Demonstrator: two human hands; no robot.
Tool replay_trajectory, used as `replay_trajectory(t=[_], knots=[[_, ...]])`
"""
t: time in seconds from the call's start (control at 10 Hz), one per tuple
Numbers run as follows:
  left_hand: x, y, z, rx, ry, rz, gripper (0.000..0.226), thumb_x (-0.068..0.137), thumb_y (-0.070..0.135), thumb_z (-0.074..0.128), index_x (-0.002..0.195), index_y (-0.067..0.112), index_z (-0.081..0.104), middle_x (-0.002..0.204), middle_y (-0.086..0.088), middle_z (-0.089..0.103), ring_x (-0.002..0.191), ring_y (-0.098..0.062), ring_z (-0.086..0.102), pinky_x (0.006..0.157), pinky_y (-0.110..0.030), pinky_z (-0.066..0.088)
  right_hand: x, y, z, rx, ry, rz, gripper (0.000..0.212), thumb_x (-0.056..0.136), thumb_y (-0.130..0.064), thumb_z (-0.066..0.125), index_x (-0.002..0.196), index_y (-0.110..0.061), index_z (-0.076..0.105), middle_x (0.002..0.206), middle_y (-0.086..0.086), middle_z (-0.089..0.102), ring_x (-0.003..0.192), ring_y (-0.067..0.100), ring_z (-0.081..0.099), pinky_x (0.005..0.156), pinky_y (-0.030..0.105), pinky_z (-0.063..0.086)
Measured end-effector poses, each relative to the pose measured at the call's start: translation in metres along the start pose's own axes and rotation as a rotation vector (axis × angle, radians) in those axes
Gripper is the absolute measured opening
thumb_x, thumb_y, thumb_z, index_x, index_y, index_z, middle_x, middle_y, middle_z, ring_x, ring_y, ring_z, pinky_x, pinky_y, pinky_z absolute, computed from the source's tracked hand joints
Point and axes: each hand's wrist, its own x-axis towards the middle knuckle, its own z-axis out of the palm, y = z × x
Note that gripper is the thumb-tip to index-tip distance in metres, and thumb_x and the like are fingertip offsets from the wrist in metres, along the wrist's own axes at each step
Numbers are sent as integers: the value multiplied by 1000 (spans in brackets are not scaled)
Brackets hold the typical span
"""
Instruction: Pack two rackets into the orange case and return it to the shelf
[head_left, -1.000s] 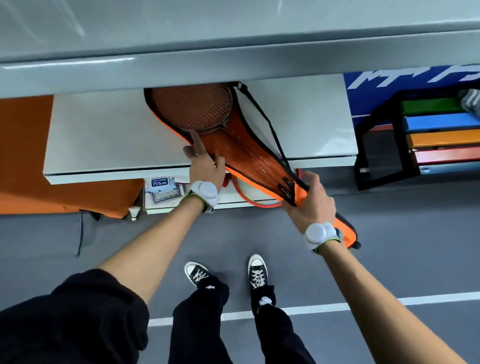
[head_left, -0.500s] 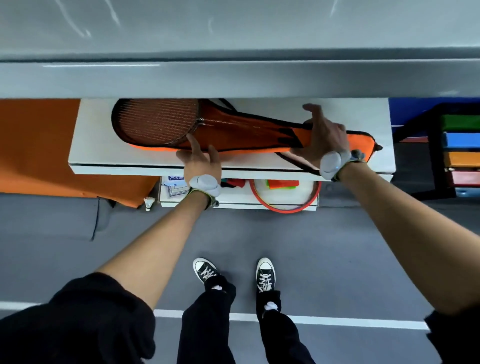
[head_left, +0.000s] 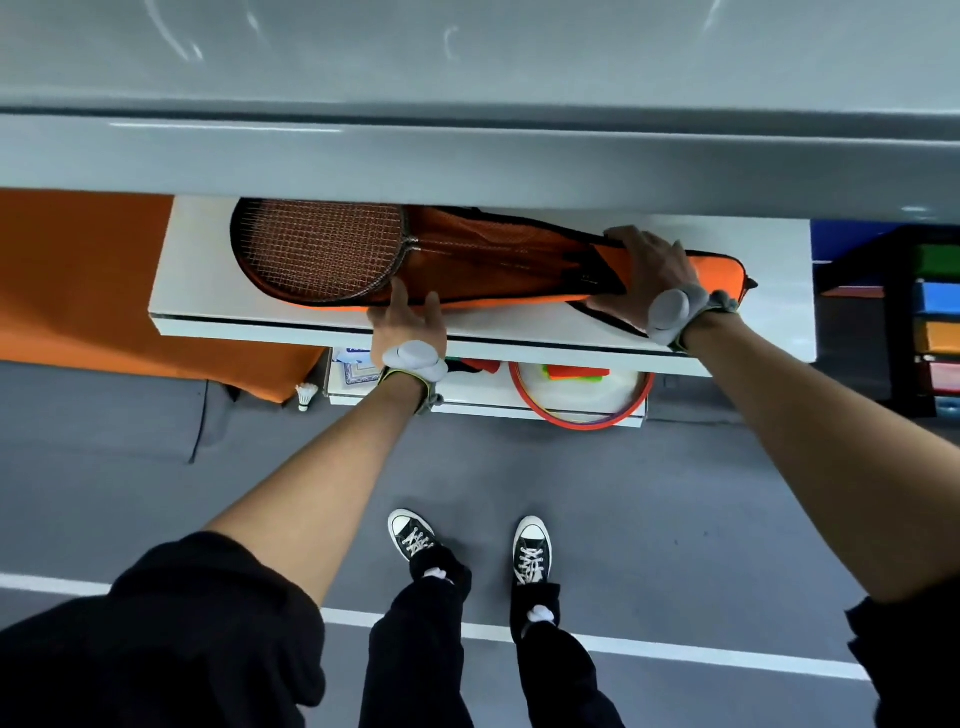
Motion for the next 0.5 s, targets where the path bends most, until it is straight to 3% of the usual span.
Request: replay_trajectory(t=[0.1, 0.2, 0.3, 0.4, 0.5], knots=[[-4, -3, -8, 3, -3, 12, 53, 99, 49, 39, 149, 32, 32, 134, -19, 48, 119, -30, 54, 92, -41, 46, -7, -1, -5, 15, -30, 32, 89, 80, -43, 79, 152, -13, 36, 156, 12, 41, 145, 32, 36, 119, 47, 28], [-16, 0, -22, -3, 4, 50, 46, 101, 43, 40, 145, 29, 40, 130, -19, 53, 121, -26, 51, 91, -40, 46, -22, -5, -12, 71, -21, 75, 80, 86, -43, 74, 151, -12, 39, 156, 14, 41, 145, 32, 36, 118, 40, 30], [-30, 9, -41, -5, -8, 127, 39, 102, 36, 40, 135, 19, 52, 129, -20, 56, 123, -31, 50, 95, -38, 45, -40, -12, -22, 145, 25, 145, 64, 91, -46, 66, 143, -14, 48, 144, 13, 54, 134, 34, 49, 108, 37, 39], [-57, 20, -69, 20, 8, 333, 32, 101, 26, 44, 119, 8, 63, 119, -21, 65, 111, -38, 59, 87, -40, 48, -65, -22, -41, 251, 79, 150, 52, 93, -45, 64, 135, -15, 58, 137, 9, 62, 129, 30, 56, 103, 31, 42], [-81, 25, -91, 6, -84, 440, 29, 100, 23, 46, 97, 2, 66, 94, -23, 69, 82, -37, 62, 64, -33, 41, -90, -33, -57, 332, 33, 171, 45, 92, -51, 62, 125, -20, 65, 128, -1, 67, 122, 20, 60, 97, 25, 44]])
